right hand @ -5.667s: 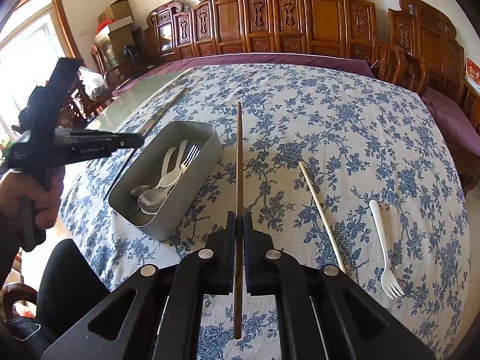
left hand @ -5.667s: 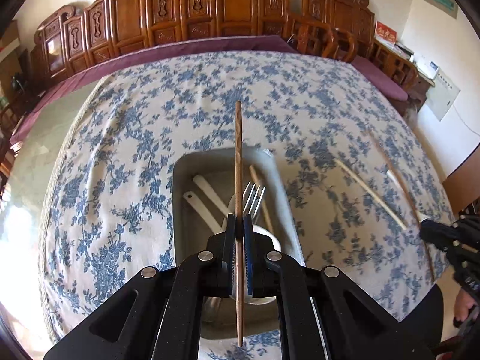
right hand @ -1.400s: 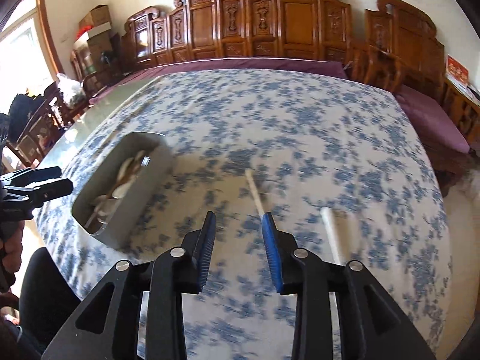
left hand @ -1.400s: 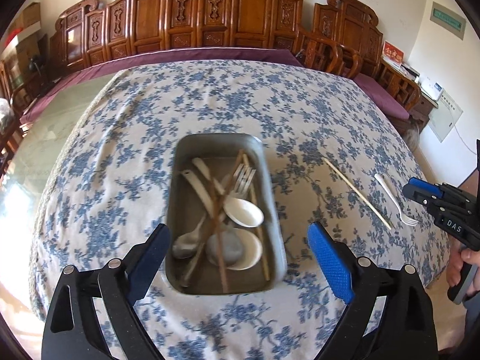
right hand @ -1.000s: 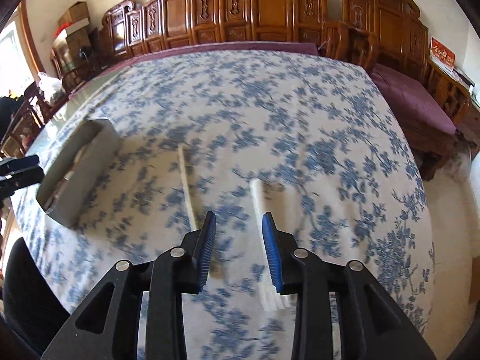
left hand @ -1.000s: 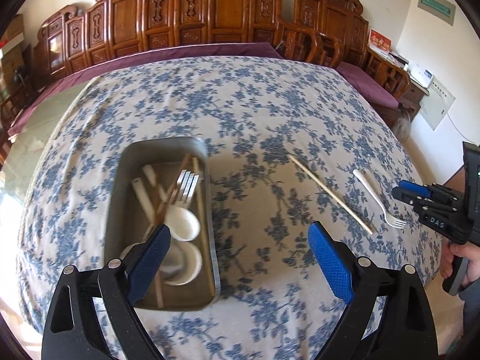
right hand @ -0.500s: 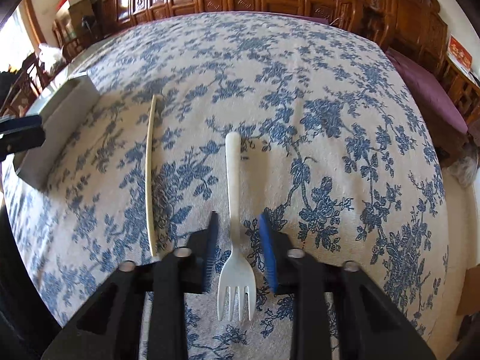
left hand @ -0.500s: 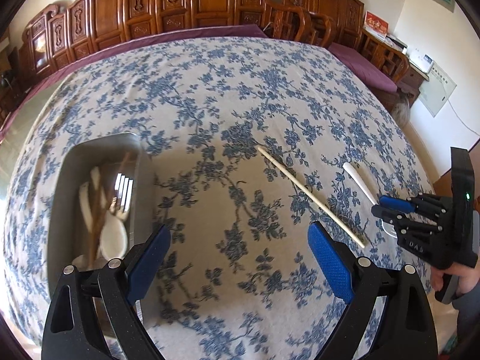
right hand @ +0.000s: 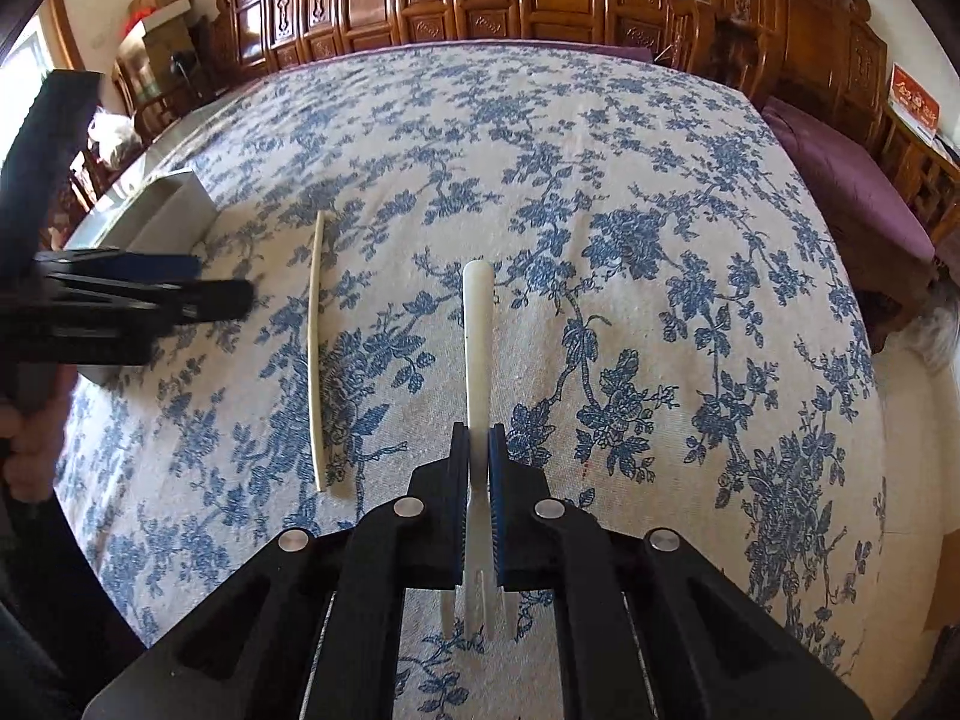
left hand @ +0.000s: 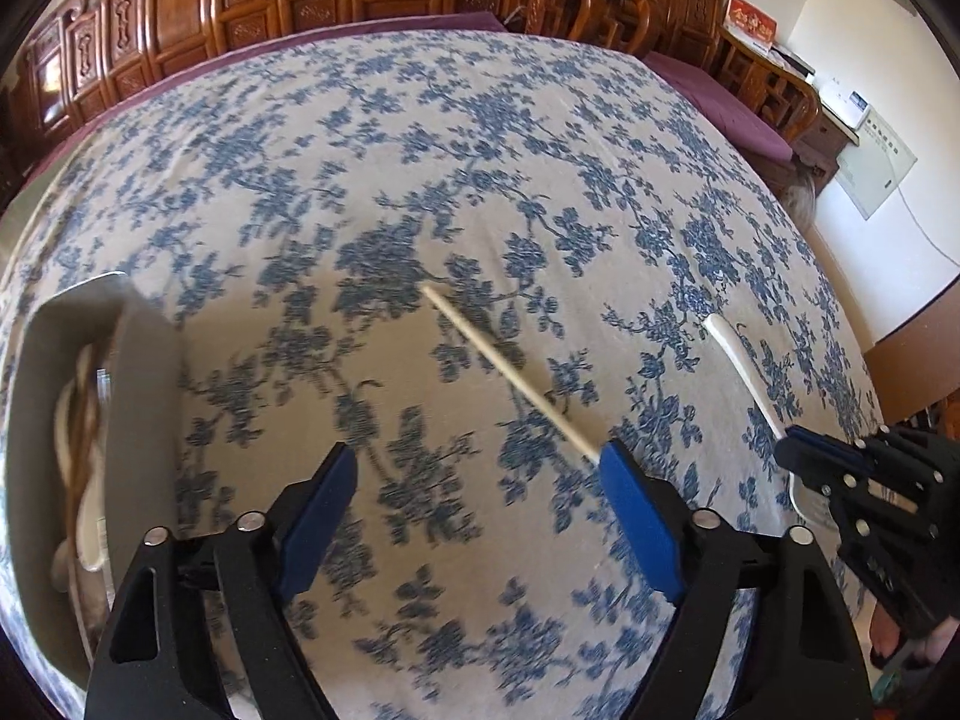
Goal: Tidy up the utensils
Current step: 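Grasp the white plastic fork with the right gripper while the left grasps the last wooden chopstick, then carry the chopstick into the grey tray with the left gripper while the right holds the fork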
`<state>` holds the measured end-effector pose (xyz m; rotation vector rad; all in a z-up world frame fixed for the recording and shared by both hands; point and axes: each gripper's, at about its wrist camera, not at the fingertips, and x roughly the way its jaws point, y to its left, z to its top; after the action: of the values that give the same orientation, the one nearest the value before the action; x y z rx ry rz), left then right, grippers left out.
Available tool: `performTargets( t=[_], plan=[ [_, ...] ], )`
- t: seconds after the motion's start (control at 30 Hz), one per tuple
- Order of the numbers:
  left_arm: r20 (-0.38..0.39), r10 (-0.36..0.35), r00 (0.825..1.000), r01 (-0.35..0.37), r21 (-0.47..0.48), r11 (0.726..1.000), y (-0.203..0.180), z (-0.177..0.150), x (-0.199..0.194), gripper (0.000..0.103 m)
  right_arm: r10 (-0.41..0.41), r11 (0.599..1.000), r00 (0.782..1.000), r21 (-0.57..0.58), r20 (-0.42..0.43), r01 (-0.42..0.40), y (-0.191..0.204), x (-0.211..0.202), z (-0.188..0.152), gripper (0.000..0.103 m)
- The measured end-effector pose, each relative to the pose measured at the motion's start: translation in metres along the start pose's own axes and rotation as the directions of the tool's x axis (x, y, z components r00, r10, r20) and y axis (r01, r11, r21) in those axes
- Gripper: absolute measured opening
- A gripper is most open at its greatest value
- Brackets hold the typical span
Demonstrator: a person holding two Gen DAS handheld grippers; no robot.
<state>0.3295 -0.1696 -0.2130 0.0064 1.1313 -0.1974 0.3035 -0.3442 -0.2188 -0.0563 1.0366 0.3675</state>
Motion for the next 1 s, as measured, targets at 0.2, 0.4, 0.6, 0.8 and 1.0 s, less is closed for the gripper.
performTargets(
  t=[0.2, 0.4, 0.6, 0.8, 1.0],
  plan=[
    [-0.028, -0.01, 1.0, 0.01, 0.003, 1.0, -0.014, 0.005, 0.015, 0.067, 0.0, 0.999, 1.0, 0.032, 0.019, -0.001, -0.006, -0.008, -0.002, 0.008],
    [-0.064, -0.001, 0.998, 0.003, 0.033, 0.999, -0.029, 0.008, 0.029, 0.057, 0.001, 0.998, 1.0, 0.058, 0.026, -0.002, -0.011, -0.011, -0.005, 0.008],
    [-0.057, 0.042, 0.998, -0.037, 0.084, 0.996, -0.032, 0.004, 0.027, 0.036, -0.002, 0.998, 1.0, 0.063, 0.03, 0.001, -0.008, -0.014, -0.006, 0.008],
    [-0.087, 0.034, 0.996, -0.028, 0.07, 0.997, -0.012, -0.004, 0.019, 0.009, 0.008, 0.998, 0.999, 0.065, 0.04, -0.011, 0.004, -0.017, -0.002, 0.008],
    [-0.101, 0.031, 0.994, -0.026, 0.057, 0.998, 0.008, -0.013, 0.011, 0.004, 0.02, 0.999, 0.999, 0.047, 0.044, -0.022, 0.023, -0.019, 0.001, 0.008]
  ],
)
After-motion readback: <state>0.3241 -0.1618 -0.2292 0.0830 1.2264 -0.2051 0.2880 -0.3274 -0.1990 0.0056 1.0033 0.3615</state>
